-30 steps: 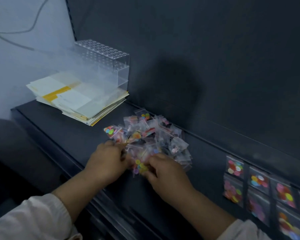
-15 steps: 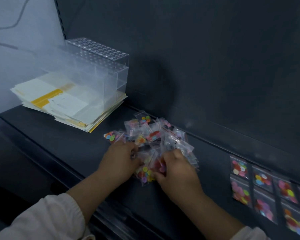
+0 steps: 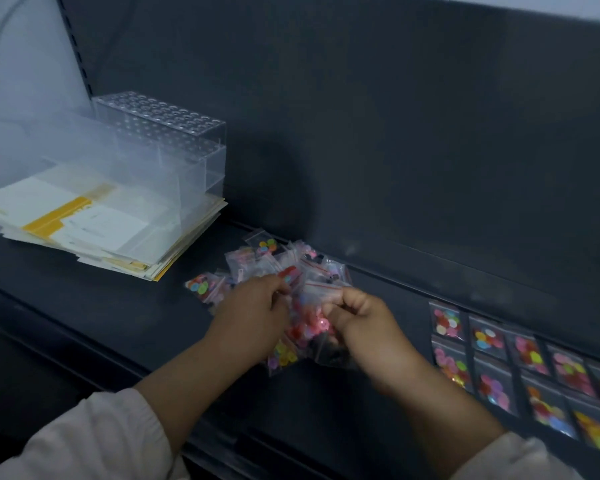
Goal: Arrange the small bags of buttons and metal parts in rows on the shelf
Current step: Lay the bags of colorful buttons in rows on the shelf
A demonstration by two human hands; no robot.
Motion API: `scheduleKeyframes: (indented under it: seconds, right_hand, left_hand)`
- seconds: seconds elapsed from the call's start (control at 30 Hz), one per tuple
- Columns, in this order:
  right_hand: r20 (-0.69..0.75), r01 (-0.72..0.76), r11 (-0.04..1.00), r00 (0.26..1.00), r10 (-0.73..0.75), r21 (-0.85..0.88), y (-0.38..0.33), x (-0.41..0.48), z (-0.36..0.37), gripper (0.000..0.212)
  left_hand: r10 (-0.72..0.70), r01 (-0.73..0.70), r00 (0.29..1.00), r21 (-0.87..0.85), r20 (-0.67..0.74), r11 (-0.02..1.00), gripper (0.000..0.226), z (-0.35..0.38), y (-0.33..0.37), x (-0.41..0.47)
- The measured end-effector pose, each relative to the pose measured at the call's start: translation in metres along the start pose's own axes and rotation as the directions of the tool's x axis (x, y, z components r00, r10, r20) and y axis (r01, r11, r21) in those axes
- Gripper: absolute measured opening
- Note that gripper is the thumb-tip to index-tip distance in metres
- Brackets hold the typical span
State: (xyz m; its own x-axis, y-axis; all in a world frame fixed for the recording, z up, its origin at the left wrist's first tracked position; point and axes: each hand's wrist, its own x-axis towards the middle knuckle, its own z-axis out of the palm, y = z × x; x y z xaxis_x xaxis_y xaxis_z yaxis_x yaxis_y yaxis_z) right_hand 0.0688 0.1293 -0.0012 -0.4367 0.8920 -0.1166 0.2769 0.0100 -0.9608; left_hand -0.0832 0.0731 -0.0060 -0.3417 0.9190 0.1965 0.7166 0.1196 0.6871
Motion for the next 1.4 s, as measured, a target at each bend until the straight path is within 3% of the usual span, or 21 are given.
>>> scheduleKeyframes:
  seconds: [0.07, 0.23, 0.37, 0.43, 0.5, 0.53, 0.6, 0.77, 0.9, 1.13, 1.27, 1.4]
  right_hand:
    - [0.042, -0.154, 0.967, 0.988, 0.148, 0.202, -0.007, -0.003, -0.007, 0.026]
    - [0.139, -0.311, 0.838, 0.951, 0.278, 0.449, -0.013, -0.011, -0.028, 0.021]
    - [0.179, -0.332, 0.791, 0.943, 0.28, 0.513, -0.007, -0.016, -0.042, 0.02]
    - [0.183, -0.327, 0.791, 0.945, 0.271, 0.517, -0.003, -0.018, -0.047, 0.02]
    - [0.185, -0.319, 0.787, 0.948, 0.26, 0.529, -0.001, -0.021, -0.05, 0.02]
    - [0.188, -0.317, 0.782, 0.948, 0.255, 0.537, -0.001, -0.022, -0.052, 0.02]
    - [0.197, -0.322, 0.767, 0.947, 0.255, 0.554, 0.0, -0.026, -0.055, 0.022]
    - [0.22, -0.301, 0.752, 0.953, 0.21, 0.587, 0.003, -0.044, -0.075, 0.014]
    - [0.107, -0.213, 0.857, 0.977, 0.184, 0.469, 0.016, -0.063, -0.104, 0.029]
    - [-0.056, -0.135, 0.883, 0.982, 0.178, 0.45, 0.037, -0.11, -0.196, 0.031]
    - [-0.123, -0.127, 0.879, 0.971, 0.205, 0.459, 0.058, -0.14, -0.25, 0.016]
    - [-0.17, -0.137, 0.854, 0.953, 0.252, 0.501, 0.082, -0.17, -0.301, 0.014]
  left_hand:
    - [-0.062, 0.066, 0.997, -0.094, 0.042, 0.993, 0.018, 0.0, 0.008, 0.0]
    - [-0.108, 0.06, 0.983, 0.296, 0.149, 0.953, 0.021, 0.006, 0.012, 0.0]
    - [-0.163, 0.11, 0.978, 0.343, 0.128, 0.933, 0.019, 0.015, 0.019, -0.005]
    - [-0.158, 0.133, 0.983, 0.232, 0.095, 0.964, 0.015, 0.017, 0.024, -0.003]
    - [-0.261, 0.292, 0.946, -0.156, 0.19, 0.944, 0.009, 0.019, 0.037, -0.002]
    - [-0.304, 0.403, 0.906, -0.374, 0.296, 0.835, 0.009, 0.02, 0.047, -0.003]
    - [-0.303, 0.54, 0.832, -0.551, 0.465, 0.637, 0.008, 0.023, 0.062, -0.008]
    - [-0.263, 0.478, 0.869, -0.58, 0.419, 0.659, 0.012, 0.049, 0.084, -0.019]
    - [-0.233, 0.448, 0.889, -0.647, 0.393, 0.617, 0.01, 0.074, 0.115, -0.029]
    - [-0.184, 0.488, 0.865, -0.697, 0.466, 0.526, 0.011, 0.131, 0.204, -0.053]
    - [-0.136, 0.476, 0.852, -0.638, 0.506, 0.605, 0.009, 0.167, 0.246, -0.071]
    - [-0.078, 0.459, 0.833, -0.605, 0.548, 0.651, 0.014, 0.208, 0.289, -0.092]
